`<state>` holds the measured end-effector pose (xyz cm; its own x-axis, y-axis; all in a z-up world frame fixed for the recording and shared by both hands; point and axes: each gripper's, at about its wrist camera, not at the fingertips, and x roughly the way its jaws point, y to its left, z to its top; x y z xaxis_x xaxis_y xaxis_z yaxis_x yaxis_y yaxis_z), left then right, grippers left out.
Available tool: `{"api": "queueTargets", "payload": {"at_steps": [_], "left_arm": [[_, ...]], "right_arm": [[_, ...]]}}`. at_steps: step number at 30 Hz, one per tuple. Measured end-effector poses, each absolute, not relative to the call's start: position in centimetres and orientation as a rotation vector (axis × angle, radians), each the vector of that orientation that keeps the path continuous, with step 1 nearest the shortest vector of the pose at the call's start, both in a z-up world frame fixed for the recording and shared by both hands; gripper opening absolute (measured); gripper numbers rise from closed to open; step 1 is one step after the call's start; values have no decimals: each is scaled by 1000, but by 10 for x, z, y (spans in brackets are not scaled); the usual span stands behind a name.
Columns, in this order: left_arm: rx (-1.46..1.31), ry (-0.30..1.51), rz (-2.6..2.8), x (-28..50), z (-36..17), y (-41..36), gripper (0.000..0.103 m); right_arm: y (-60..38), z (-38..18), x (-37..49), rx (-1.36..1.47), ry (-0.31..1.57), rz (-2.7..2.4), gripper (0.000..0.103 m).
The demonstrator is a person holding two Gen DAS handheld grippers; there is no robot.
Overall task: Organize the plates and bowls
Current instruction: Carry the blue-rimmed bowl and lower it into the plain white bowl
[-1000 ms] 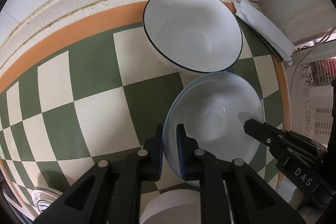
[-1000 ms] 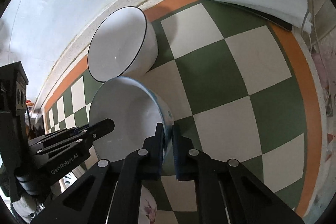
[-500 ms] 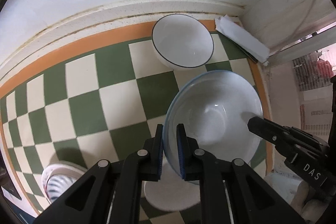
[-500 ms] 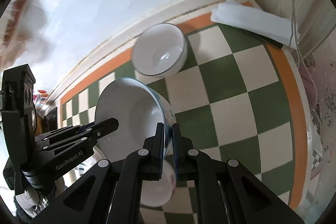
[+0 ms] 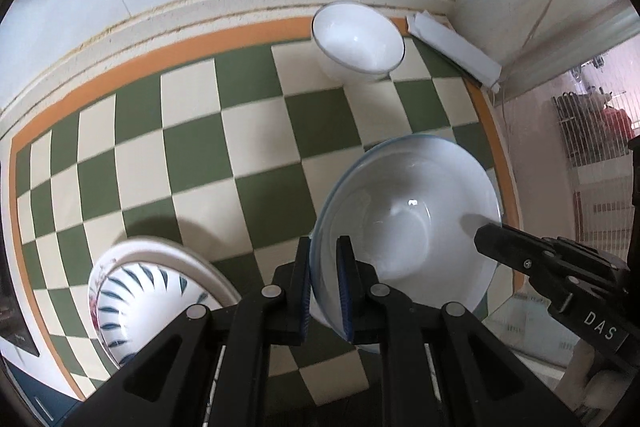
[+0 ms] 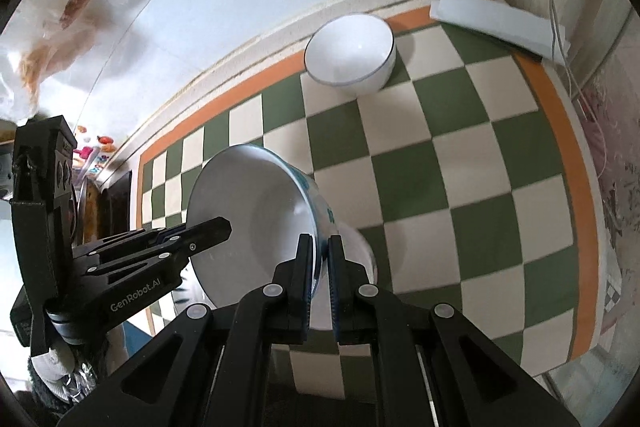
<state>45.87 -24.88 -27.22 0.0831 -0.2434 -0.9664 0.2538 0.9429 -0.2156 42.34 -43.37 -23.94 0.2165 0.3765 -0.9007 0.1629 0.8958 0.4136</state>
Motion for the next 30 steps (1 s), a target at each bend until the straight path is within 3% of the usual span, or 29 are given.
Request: {"api": "queueTargets", "payload": {"at_steps": [17, 30], "left_arm": [[49, 1556, -346, 439, -327, -255, 10], [92, 1568, -321, 441, -344, -261, 10]], "right_arm": [[-437, -304, 401, 508, 1481, 134, 9], [-434, -323, 406, 504, 1529, 129, 9]]}}
